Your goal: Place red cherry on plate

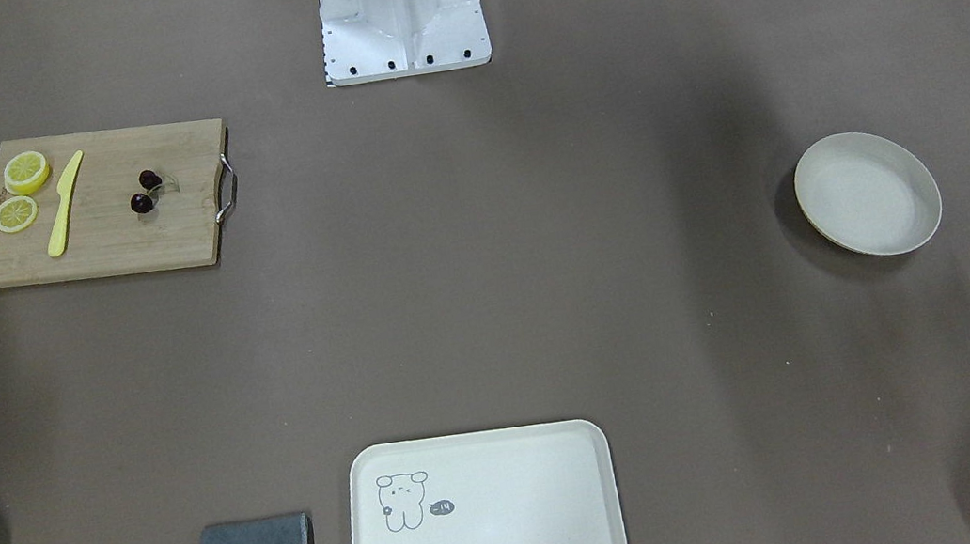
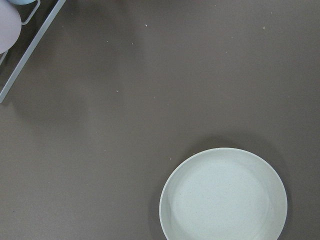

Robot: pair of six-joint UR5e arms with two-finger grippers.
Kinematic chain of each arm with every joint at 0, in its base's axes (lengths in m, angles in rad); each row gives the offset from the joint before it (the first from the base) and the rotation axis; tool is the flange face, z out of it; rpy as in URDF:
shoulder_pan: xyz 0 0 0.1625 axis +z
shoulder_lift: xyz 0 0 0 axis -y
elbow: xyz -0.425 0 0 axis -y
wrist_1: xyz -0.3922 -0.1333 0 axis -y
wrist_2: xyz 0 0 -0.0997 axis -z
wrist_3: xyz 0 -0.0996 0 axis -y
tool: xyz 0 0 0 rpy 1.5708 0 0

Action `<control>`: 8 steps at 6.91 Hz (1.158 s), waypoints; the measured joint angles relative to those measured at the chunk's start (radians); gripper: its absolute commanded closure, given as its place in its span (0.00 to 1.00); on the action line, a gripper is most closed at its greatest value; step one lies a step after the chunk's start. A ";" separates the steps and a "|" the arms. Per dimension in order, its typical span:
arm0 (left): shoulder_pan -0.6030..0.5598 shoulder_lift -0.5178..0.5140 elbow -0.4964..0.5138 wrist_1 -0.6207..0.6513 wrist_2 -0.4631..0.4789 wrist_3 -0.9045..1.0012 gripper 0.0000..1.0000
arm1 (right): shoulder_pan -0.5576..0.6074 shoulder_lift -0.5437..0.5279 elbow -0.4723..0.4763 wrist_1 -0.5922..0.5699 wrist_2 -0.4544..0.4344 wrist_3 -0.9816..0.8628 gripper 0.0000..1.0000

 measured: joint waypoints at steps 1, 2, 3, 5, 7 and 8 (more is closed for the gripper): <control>0.025 0.017 0.096 -0.148 0.000 -0.057 0.02 | 0.000 0.000 0.000 0.000 0.001 0.000 0.00; 0.057 0.017 0.151 -0.259 -0.003 -0.159 0.02 | 0.000 0.002 0.000 0.000 0.002 0.000 0.00; 0.082 0.003 0.160 -0.296 -0.036 -0.258 0.02 | 0.000 0.005 -0.001 0.000 0.002 0.000 0.00; 0.096 -0.037 0.117 -0.216 -0.111 -0.323 0.02 | 0.000 0.010 -0.004 0.000 0.001 0.000 0.00; 0.104 -0.045 0.112 -0.194 -0.120 -0.326 0.02 | 0.000 0.013 -0.005 0.000 0.000 0.000 0.00; 0.113 -0.042 0.123 -0.214 -0.121 -0.327 0.02 | 0.000 0.014 -0.006 0.000 -0.001 0.000 0.00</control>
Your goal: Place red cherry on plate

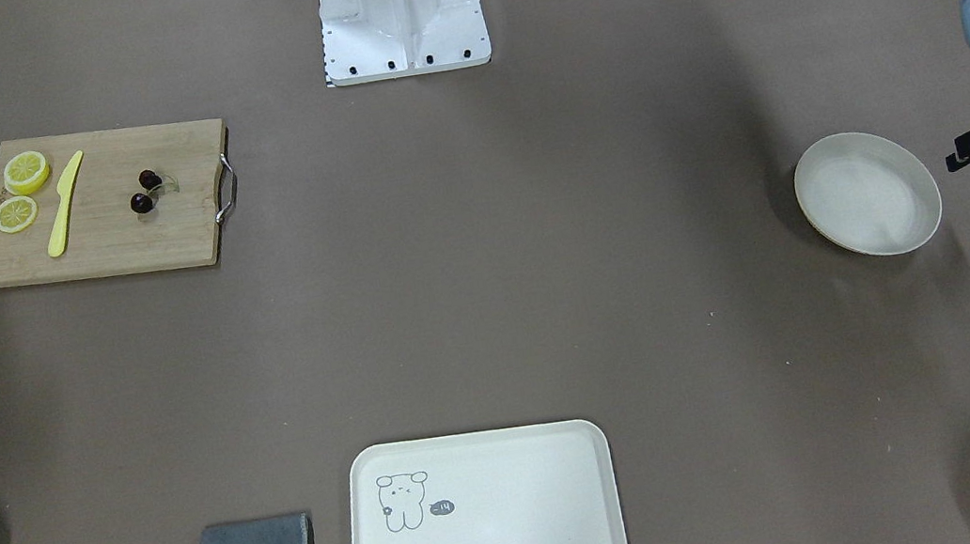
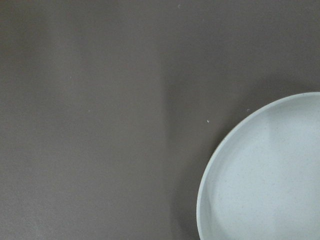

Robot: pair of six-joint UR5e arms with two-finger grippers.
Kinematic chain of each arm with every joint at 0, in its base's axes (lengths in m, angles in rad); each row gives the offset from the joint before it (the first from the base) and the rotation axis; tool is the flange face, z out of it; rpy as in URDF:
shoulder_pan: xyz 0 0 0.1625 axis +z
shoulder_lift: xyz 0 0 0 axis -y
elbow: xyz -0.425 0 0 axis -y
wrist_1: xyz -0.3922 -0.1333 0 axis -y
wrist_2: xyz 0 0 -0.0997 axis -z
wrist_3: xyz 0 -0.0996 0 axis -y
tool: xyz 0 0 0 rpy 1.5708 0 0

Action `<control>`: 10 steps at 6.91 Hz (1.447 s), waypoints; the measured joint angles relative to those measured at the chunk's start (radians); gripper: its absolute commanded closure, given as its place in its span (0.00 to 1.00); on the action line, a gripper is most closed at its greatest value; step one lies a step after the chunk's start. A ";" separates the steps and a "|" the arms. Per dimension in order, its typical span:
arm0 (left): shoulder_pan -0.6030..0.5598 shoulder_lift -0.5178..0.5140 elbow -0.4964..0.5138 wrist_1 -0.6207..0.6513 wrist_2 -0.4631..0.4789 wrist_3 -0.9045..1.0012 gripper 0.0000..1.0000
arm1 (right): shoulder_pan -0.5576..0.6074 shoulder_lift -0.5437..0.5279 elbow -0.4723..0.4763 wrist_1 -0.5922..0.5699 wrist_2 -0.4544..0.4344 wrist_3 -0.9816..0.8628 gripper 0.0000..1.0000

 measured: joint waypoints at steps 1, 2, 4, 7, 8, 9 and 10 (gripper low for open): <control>0.008 0.002 0.018 -0.031 0.000 -0.008 0.02 | 0.000 0.001 0.000 0.000 -0.001 0.000 0.00; 0.015 0.002 0.032 -0.064 0.001 -0.031 0.02 | 0.000 0.001 -0.002 0.000 -0.002 0.000 0.00; 0.040 0.004 0.046 -0.128 0.001 -0.093 0.02 | 0.000 0.002 -0.006 0.000 -0.004 0.000 0.00; 0.052 0.004 0.114 -0.249 0.018 -0.130 0.04 | 0.000 0.004 -0.007 0.000 -0.001 0.000 0.00; 0.058 0.004 0.116 -0.265 0.021 -0.155 0.04 | 0.000 0.005 -0.007 0.000 -0.001 0.000 0.00; 0.070 0.003 0.113 -0.283 0.022 -0.195 0.06 | 0.000 0.006 -0.008 0.000 -0.002 0.000 0.00; 0.082 0.003 0.113 -0.304 0.022 -0.228 0.20 | 0.000 0.007 -0.008 0.000 -0.003 0.000 0.00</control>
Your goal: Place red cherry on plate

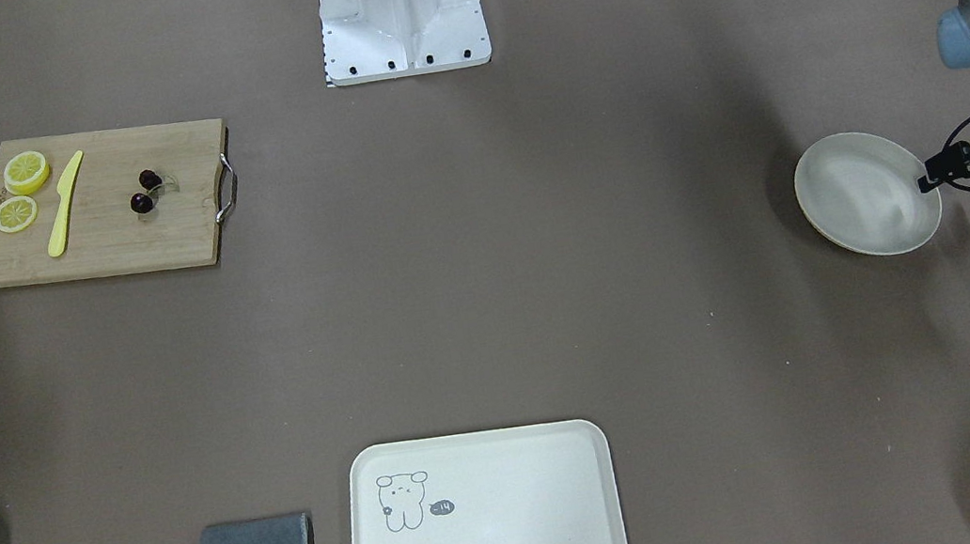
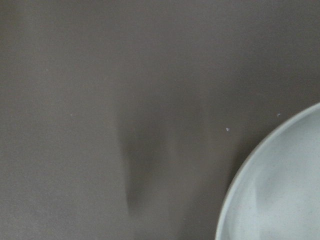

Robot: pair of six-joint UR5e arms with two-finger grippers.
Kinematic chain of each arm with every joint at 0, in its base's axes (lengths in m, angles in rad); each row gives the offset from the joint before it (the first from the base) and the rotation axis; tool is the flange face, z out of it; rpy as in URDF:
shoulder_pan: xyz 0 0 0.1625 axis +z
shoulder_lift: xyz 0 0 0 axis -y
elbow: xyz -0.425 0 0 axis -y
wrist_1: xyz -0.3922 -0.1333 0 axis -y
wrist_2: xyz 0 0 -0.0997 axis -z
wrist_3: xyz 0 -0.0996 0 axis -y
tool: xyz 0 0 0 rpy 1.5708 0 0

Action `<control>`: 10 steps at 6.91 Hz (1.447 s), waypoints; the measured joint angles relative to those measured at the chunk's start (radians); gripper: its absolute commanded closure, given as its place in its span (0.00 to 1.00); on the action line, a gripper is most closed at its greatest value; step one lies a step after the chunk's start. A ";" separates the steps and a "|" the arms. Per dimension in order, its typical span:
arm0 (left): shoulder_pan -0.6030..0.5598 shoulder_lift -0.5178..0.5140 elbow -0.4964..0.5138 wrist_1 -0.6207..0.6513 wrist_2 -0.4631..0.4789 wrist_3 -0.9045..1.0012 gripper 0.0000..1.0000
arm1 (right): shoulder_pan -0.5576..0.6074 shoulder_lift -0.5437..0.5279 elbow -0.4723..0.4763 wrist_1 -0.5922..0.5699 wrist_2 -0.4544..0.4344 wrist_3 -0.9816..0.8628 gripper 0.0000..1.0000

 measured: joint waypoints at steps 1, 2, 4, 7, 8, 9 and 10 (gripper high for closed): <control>0.008 0.000 0.000 -0.011 0.002 -0.014 0.79 | 0.000 0.002 -0.001 0.000 -0.001 0.000 0.00; 0.011 0.000 -0.001 -0.014 0.005 -0.021 1.00 | 0.000 0.005 -0.001 0.000 -0.002 0.000 0.00; 0.015 -0.003 -0.003 -0.015 0.008 -0.064 1.00 | 0.000 0.008 -0.001 0.000 -0.003 0.000 0.00; 0.016 -0.009 -0.006 -0.014 0.002 -0.103 1.00 | 0.000 0.011 0.000 0.000 -0.004 -0.001 0.00; 0.016 -0.011 -0.011 -0.009 -0.004 -0.105 1.00 | 0.000 0.011 0.001 0.000 -0.005 -0.001 0.00; 0.013 -0.012 -0.024 0.005 -0.029 -0.106 1.00 | 0.000 0.011 0.000 0.000 -0.005 -0.001 0.00; 0.004 -0.017 -0.044 0.035 -0.077 -0.113 1.00 | 0.000 0.011 0.000 0.000 -0.004 -0.001 0.00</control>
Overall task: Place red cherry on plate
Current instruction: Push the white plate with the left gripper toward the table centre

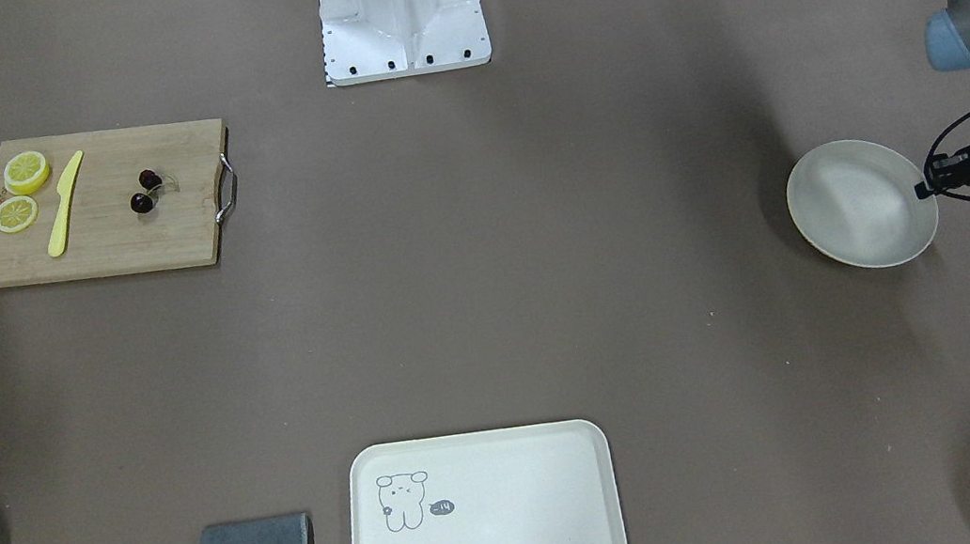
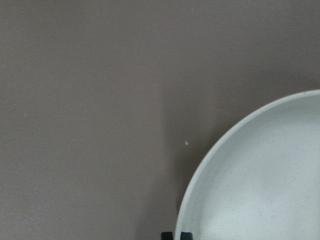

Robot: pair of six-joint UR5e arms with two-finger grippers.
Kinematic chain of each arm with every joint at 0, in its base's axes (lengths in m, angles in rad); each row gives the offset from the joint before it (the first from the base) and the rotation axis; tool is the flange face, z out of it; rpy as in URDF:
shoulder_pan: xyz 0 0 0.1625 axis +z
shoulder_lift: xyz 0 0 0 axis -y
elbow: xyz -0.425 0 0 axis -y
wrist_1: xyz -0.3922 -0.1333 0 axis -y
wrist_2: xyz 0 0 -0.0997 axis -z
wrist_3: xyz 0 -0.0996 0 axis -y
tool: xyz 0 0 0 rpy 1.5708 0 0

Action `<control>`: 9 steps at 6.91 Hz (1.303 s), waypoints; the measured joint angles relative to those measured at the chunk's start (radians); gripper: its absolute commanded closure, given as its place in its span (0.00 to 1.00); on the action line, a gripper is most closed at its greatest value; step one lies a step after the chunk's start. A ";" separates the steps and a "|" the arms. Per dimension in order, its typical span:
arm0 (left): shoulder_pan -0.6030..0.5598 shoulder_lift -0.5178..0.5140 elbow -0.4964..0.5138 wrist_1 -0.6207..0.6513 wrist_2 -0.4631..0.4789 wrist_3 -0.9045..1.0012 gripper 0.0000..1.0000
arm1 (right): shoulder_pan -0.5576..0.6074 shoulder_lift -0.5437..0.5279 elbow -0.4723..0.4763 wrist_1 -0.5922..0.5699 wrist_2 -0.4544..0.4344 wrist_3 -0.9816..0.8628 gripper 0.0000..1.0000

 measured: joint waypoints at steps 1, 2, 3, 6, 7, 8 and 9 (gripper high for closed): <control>-0.011 -0.017 -0.030 0.043 -0.032 -0.026 1.00 | 0.000 -0.001 0.000 -0.001 0.003 0.000 0.00; -0.015 -0.048 -0.064 0.091 -0.044 -0.072 1.00 | 0.000 0.000 0.002 -0.002 0.006 0.000 0.00; -0.013 -0.084 -0.085 0.129 -0.046 -0.120 1.00 | 0.000 0.005 0.002 -0.004 0.007 0.001 0.00; 0.065 -0.206 -0.109 0.158 0.000 -0.328 1.00 | 0.000 0.026 -0.006 -0.011 0.009 0.002 0.00; 0.118 -0.236 -0.127 0.158 0.029 -0.413 1.00 | 0.000 0.027 -0.009 -0.011 0.013 0.003 0.00; 0.189 -0.265 -0.155 0.156 0.071 -0.512 1.00 | -0.001 0.027 -0.012 -0.012 0.019 0.003 0.00; 0.265 -0.297 -0.181 0.155 0.117 -0.610 1.00 | -0.001 0.027 -0.015 -0.012 0.024 0.003 0.00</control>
